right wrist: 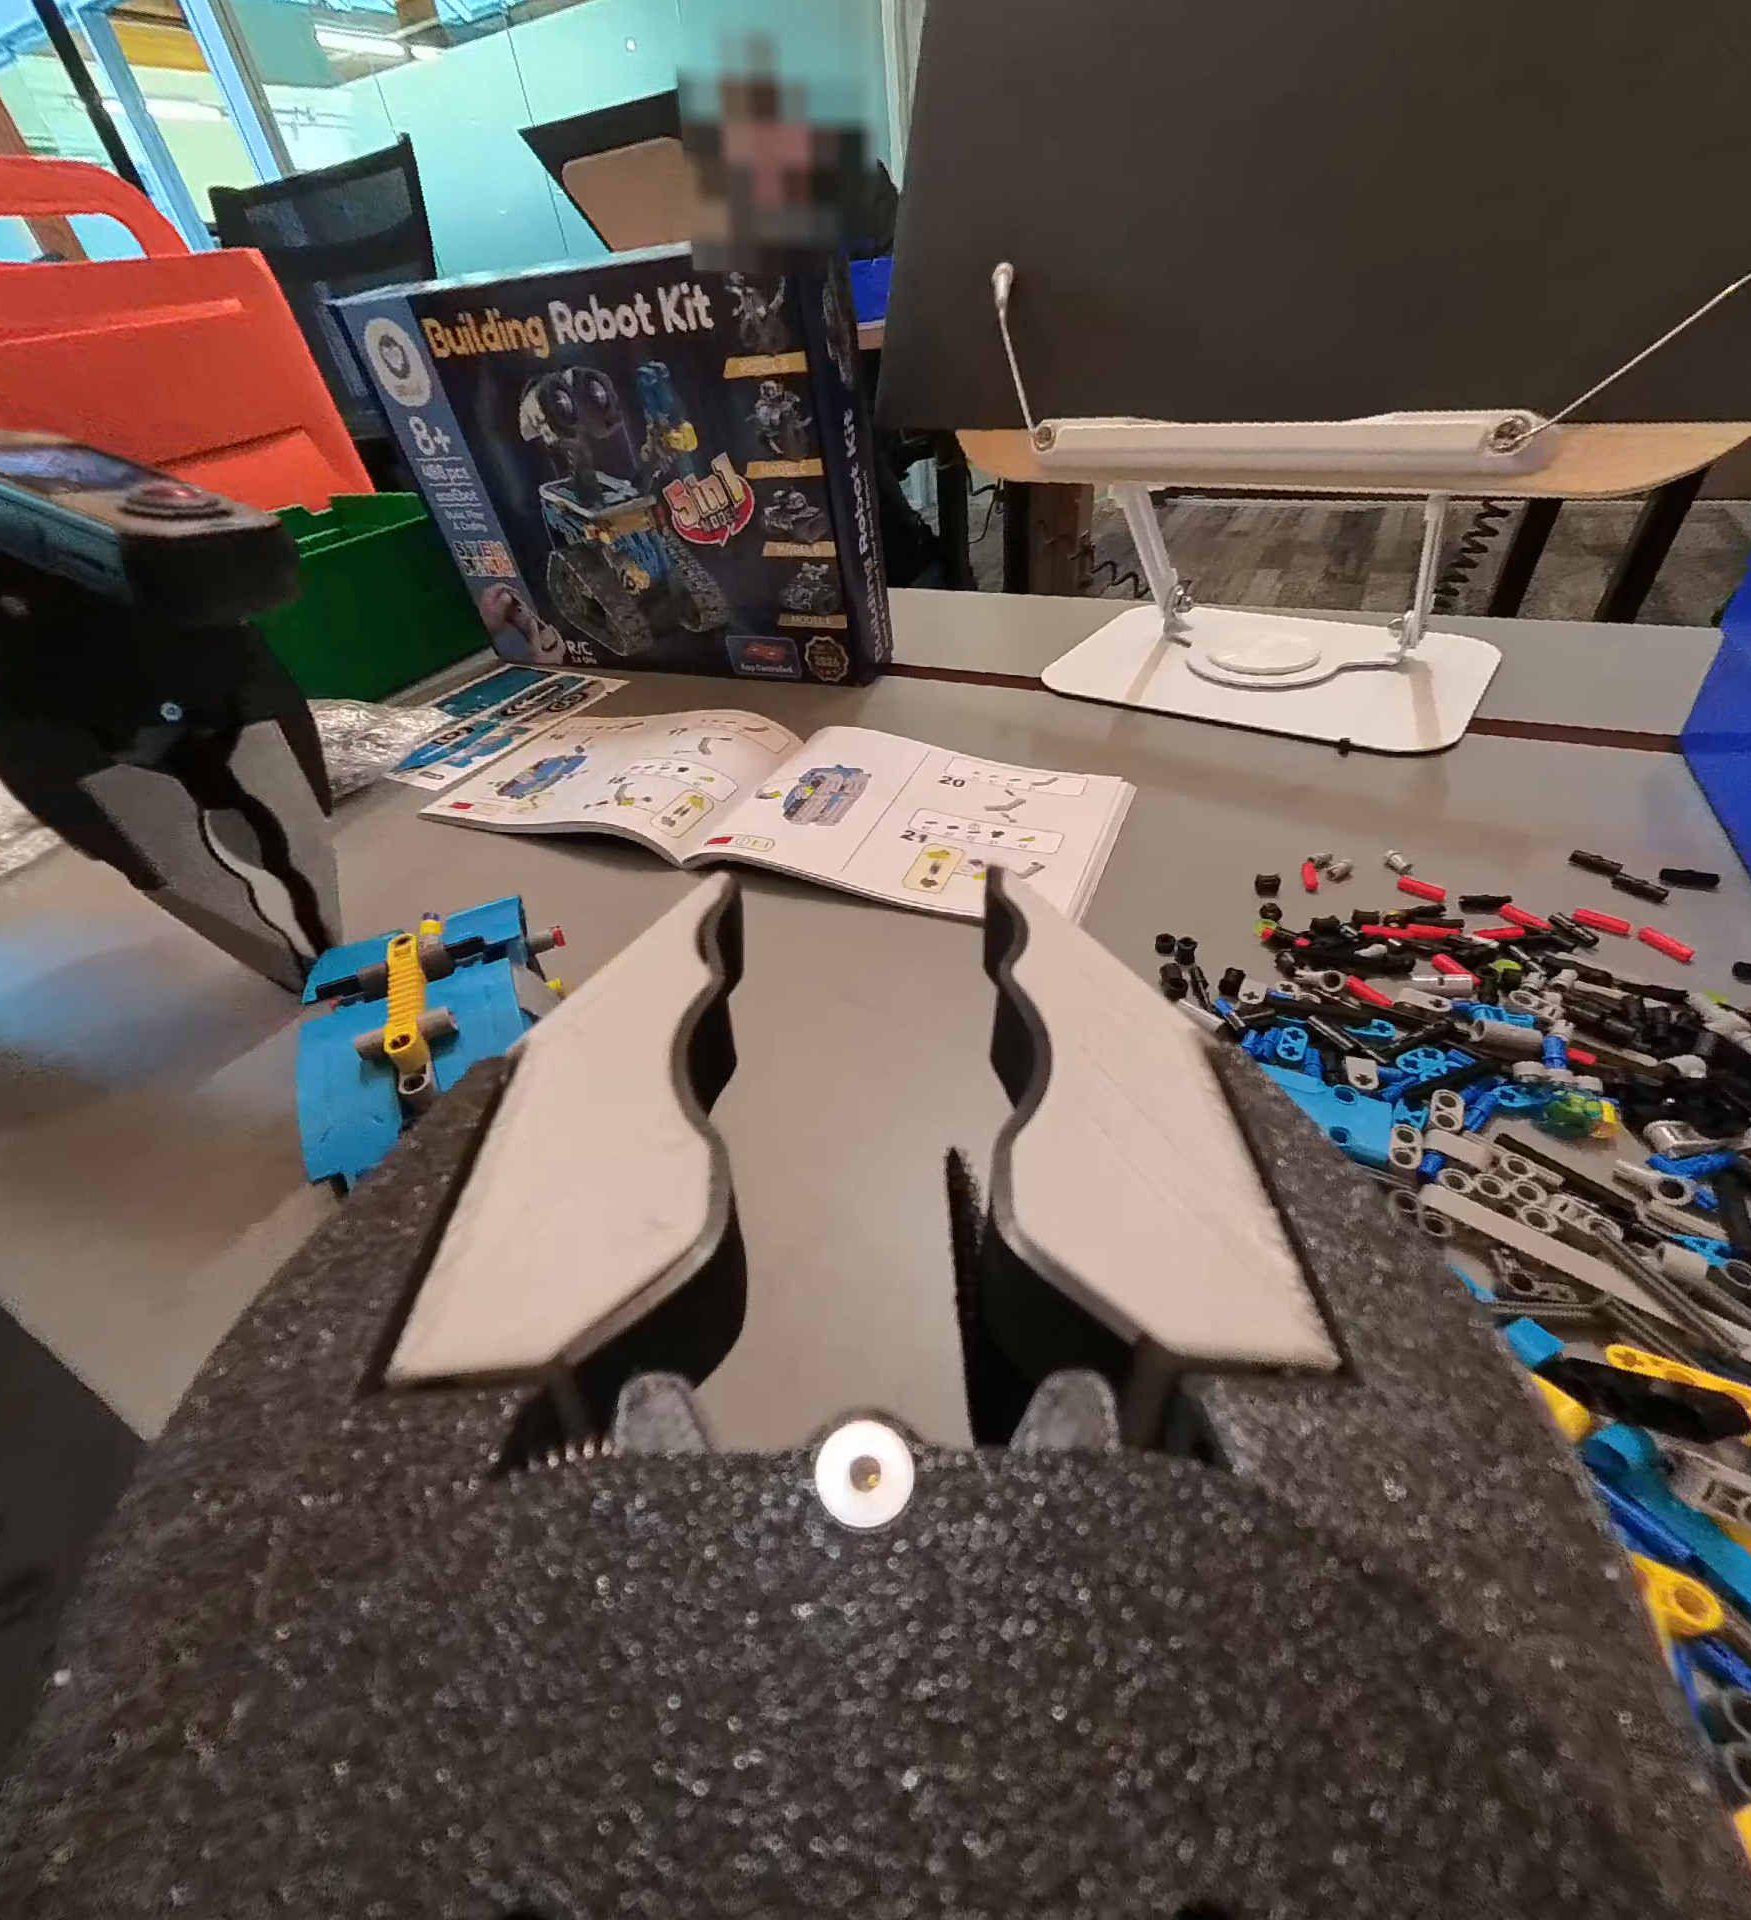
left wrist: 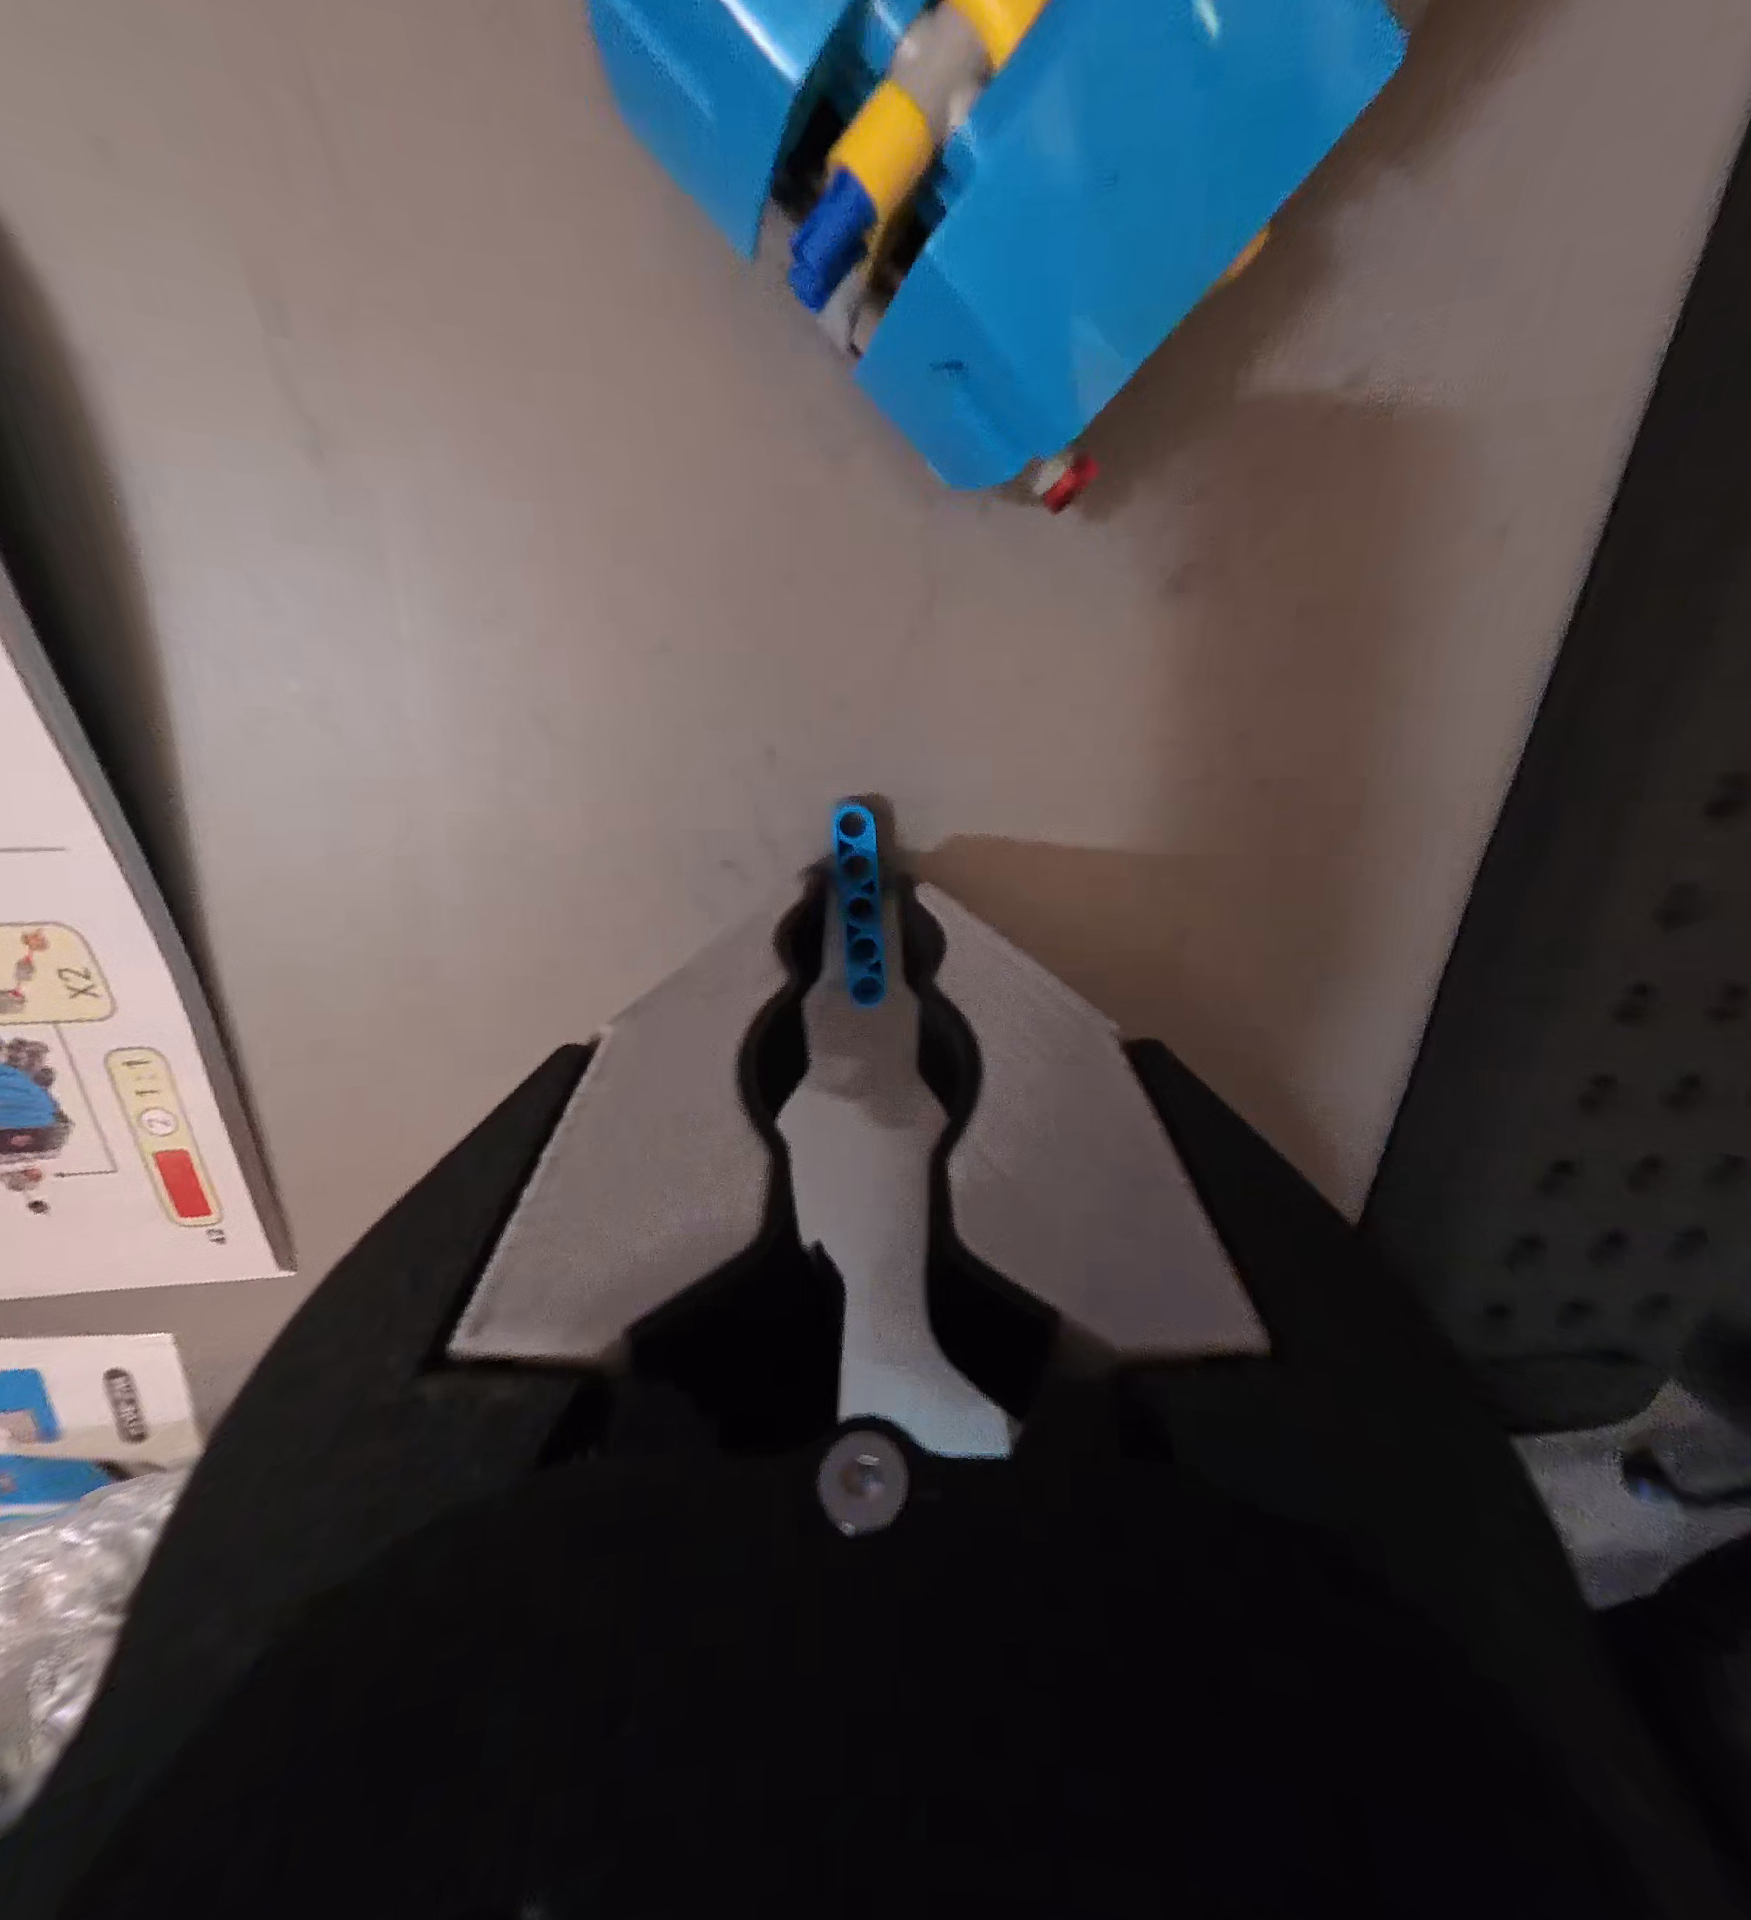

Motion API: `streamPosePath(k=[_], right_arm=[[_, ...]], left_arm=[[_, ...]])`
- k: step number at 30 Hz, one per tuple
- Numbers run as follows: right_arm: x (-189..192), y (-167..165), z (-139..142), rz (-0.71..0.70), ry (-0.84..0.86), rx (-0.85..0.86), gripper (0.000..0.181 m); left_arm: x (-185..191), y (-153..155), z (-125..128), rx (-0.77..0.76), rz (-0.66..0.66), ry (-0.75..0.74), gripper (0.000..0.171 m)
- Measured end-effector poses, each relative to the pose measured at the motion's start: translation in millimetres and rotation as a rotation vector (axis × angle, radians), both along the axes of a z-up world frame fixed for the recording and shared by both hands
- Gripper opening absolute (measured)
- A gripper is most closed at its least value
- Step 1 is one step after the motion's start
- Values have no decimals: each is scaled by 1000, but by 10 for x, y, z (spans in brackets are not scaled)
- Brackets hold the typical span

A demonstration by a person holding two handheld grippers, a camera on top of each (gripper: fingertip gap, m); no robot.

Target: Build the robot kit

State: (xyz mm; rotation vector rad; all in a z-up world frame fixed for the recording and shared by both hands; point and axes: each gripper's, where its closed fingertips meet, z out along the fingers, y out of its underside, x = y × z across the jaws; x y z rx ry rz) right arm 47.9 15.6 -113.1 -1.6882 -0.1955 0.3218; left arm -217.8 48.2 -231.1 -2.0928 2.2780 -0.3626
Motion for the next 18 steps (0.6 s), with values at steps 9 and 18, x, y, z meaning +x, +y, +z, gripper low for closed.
streamPosePath(k=[9,18], right_arm=[[197,-595,245,-200,157,2,44],[677,-1285,-184,-397,108,-280,30]], left_arm=[[-8,393,810,-101,168,-788,32],[58,680,840,170,330,-1146,31]])
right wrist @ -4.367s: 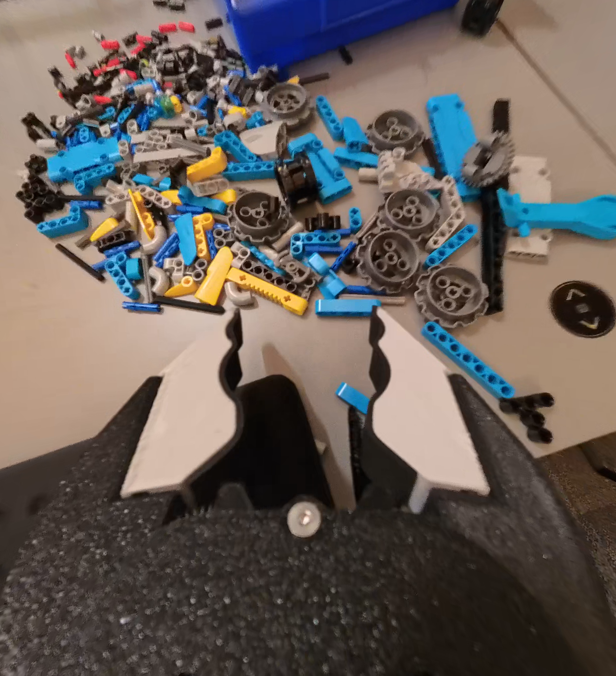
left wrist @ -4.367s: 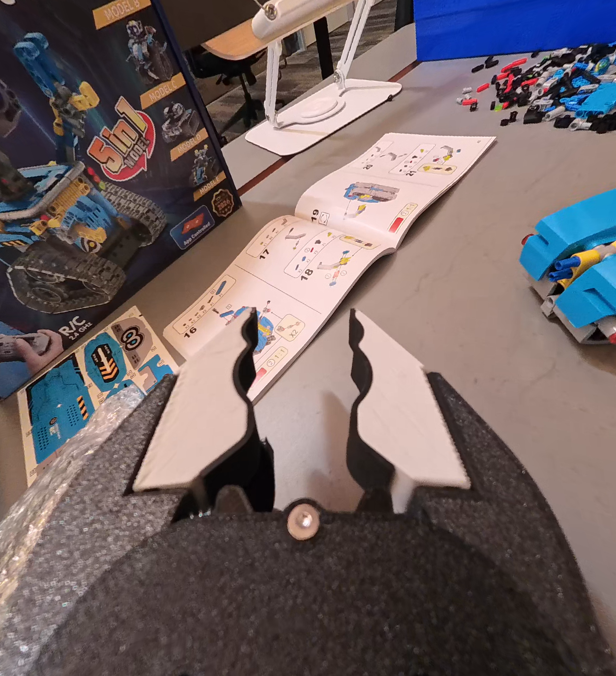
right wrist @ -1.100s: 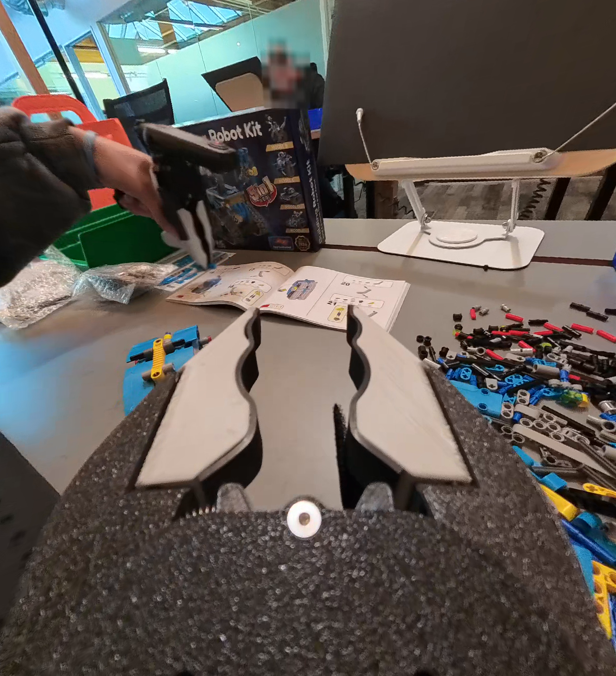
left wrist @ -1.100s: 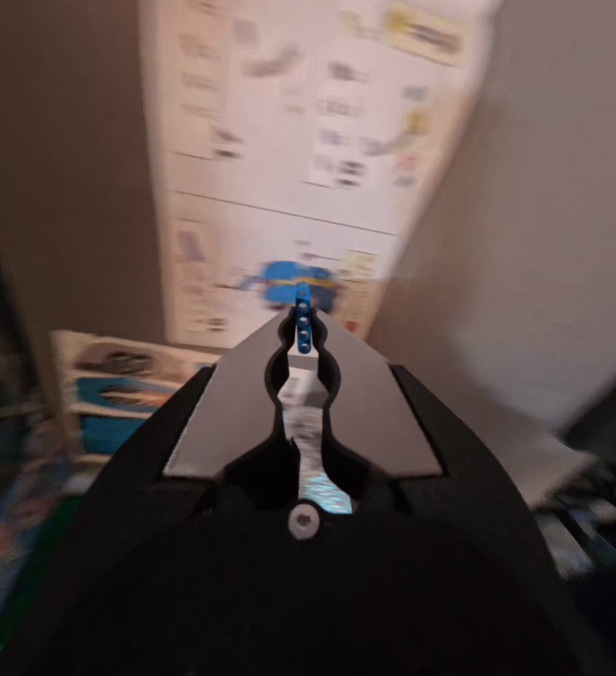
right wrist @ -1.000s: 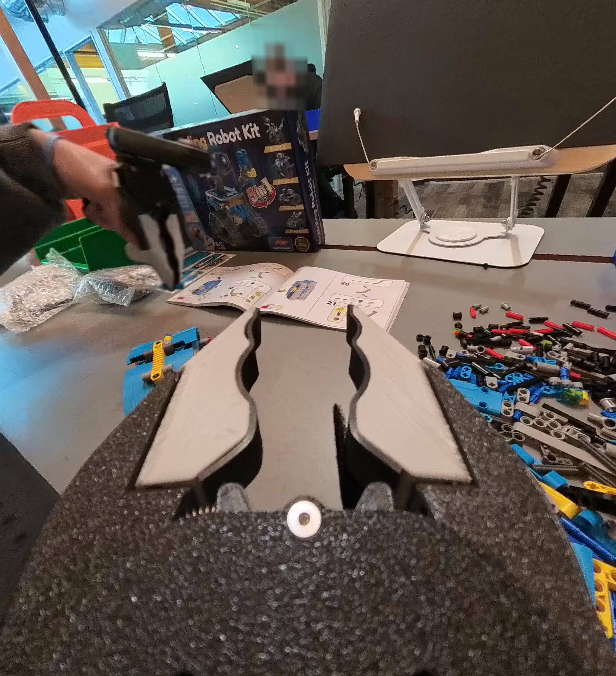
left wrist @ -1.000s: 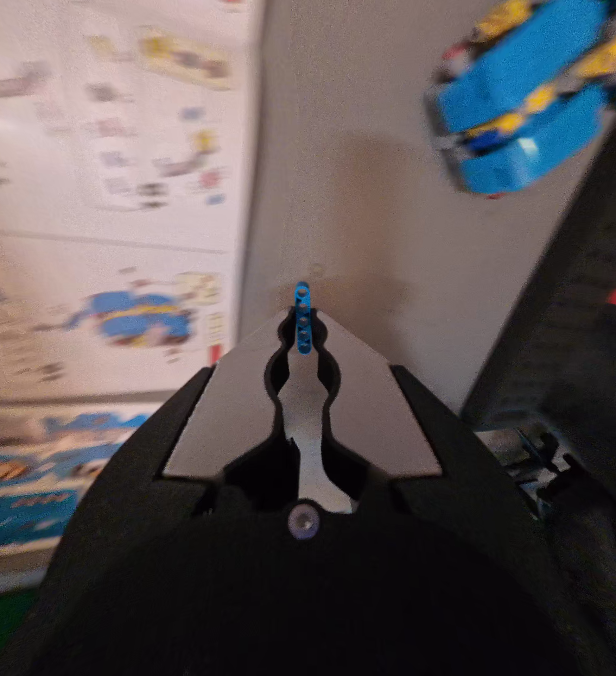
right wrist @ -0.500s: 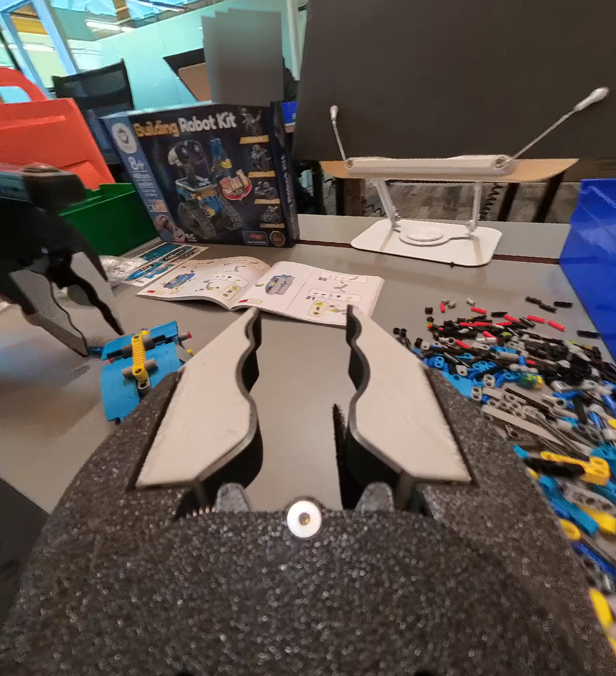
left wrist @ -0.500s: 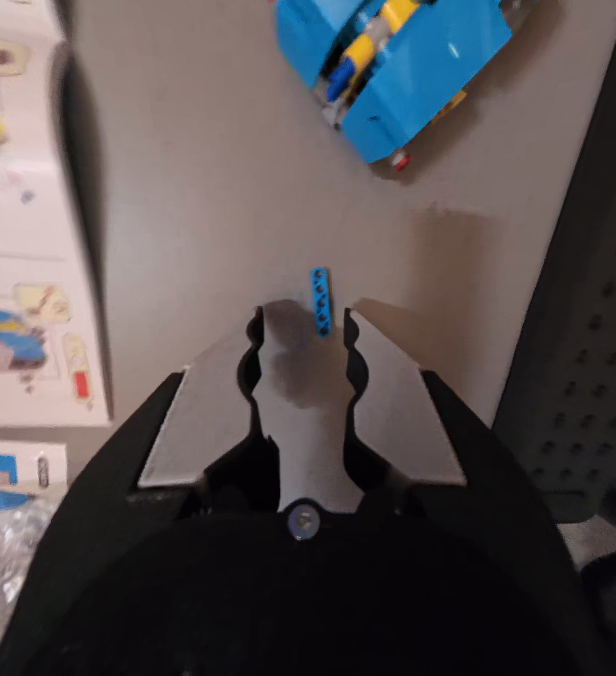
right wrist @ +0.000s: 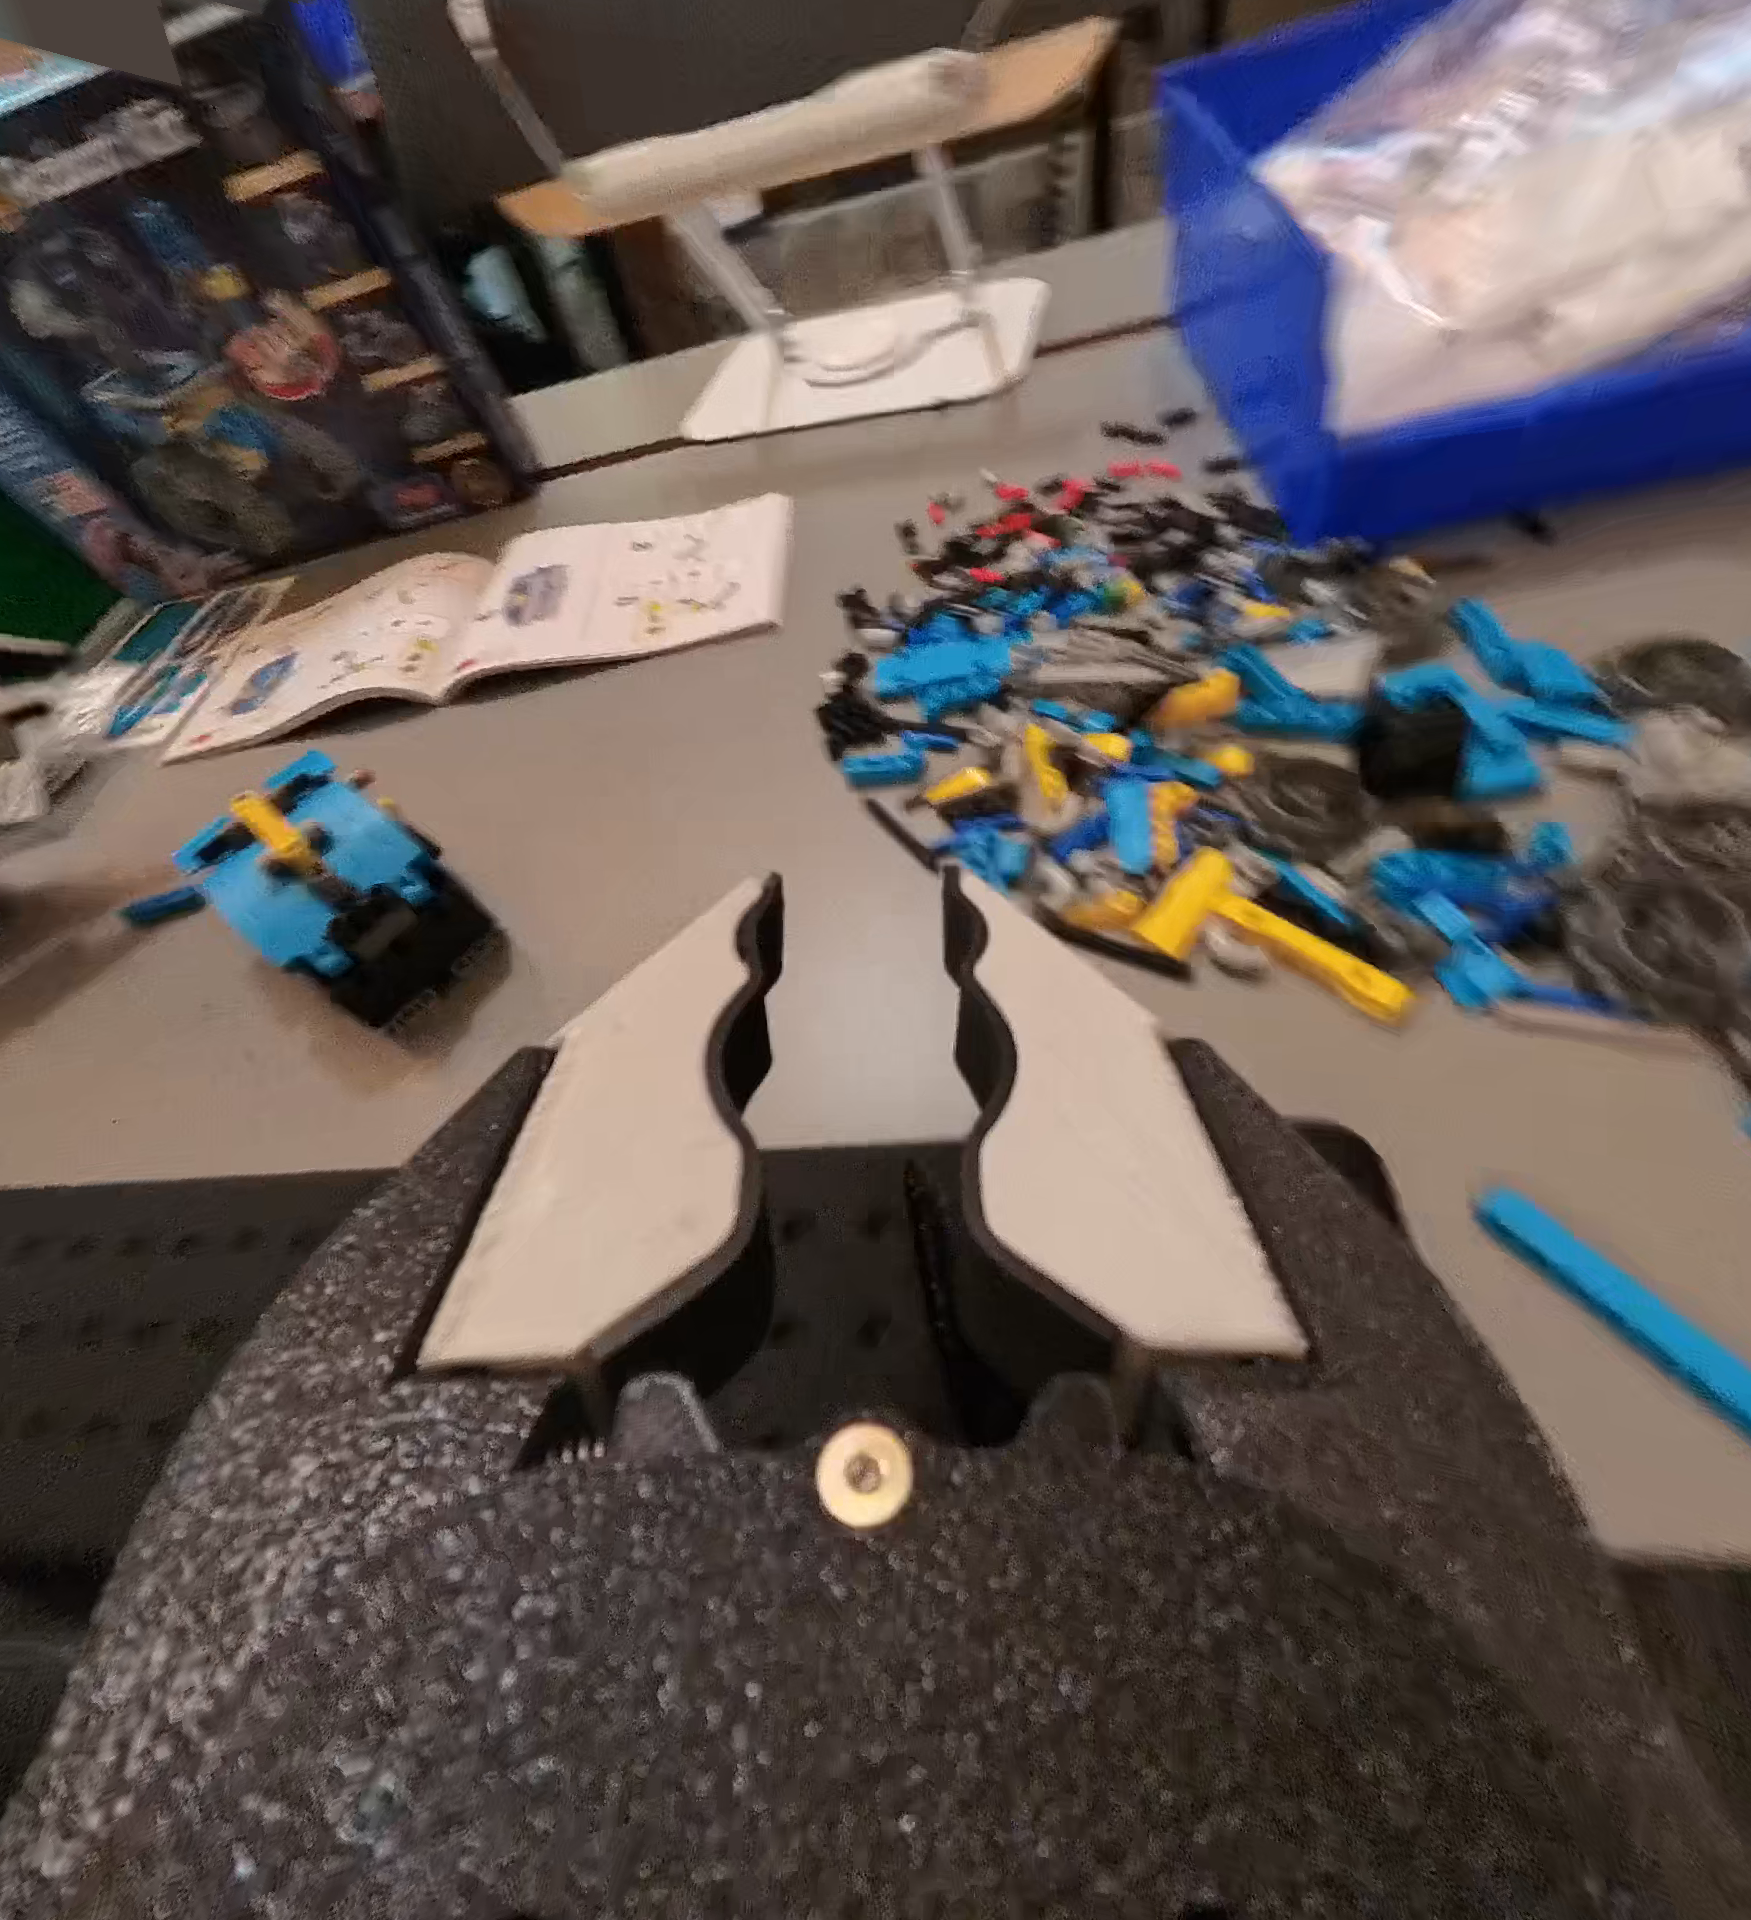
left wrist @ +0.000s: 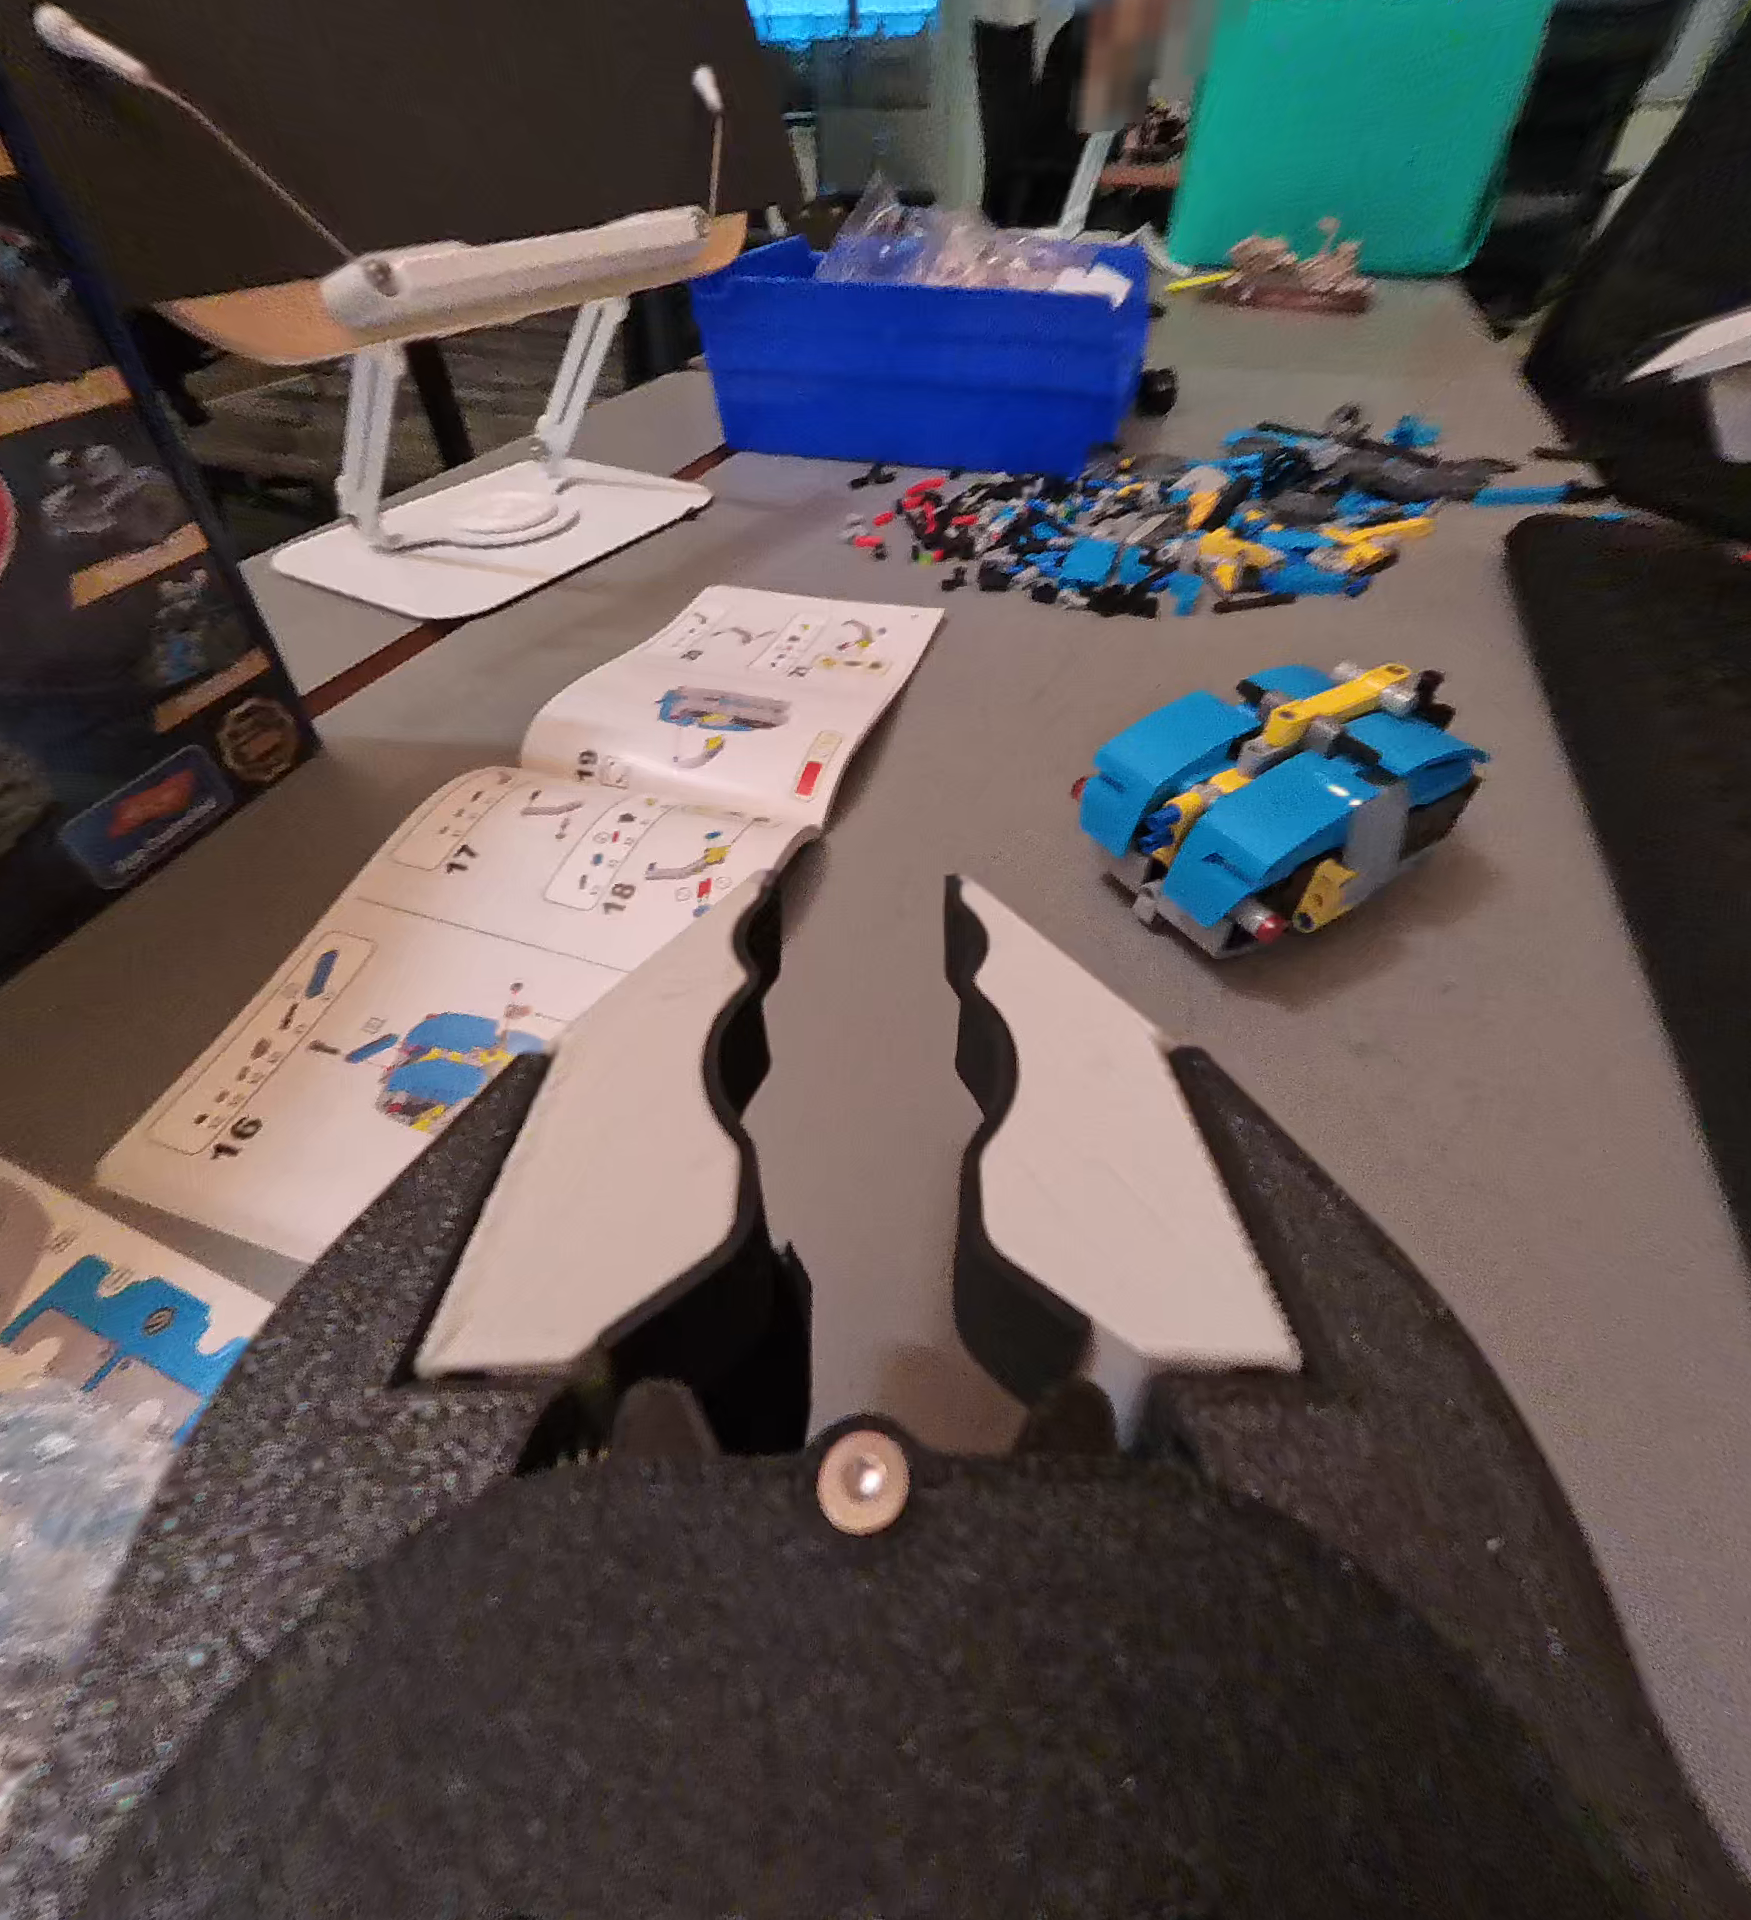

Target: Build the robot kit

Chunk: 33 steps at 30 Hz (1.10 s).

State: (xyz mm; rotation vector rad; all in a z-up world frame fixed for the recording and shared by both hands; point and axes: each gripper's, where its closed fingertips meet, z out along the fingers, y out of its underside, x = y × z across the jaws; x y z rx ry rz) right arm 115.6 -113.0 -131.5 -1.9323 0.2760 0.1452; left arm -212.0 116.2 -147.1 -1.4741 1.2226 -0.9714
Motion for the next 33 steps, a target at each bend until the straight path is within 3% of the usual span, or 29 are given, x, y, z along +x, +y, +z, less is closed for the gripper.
streamPosePath(k=[3,5,9,11,19,23,27,30,33], right_arm=[[504,-354,-125,-196,22,-30,33],[859,-601,-243,-312,-66,-117,37],[1357,-845,-465,-418,-258,-341,48],[1520,-880,-589,-444,-257,-399,50],[1784,-1082,-647,-466,-150,-389,49],[1374,-1057,-756,-313,-64,-384,45],[1207,-1137,-922,-298,-74,-434,36],[1339,-1054,-939,-339,-76,-415,23],[1517,-876,-949,-362,-67,-393,22]], left_arm=[[20,-49,2,9,-6,1,30],[33,-48,-29,13,-3,19,30],[49,-49,-68,3,-10,42,30],[49,-40,-75,-8,-9,44,30],[55,7,-108,-59,-3,56,30],[75,-6,-146,-60,-12,83,30],[80,-22,-154,-43,-14,92,30],[88,-25,-172,-44,-17,104,30],[82,-24,-161,-37,-13,98,30]])
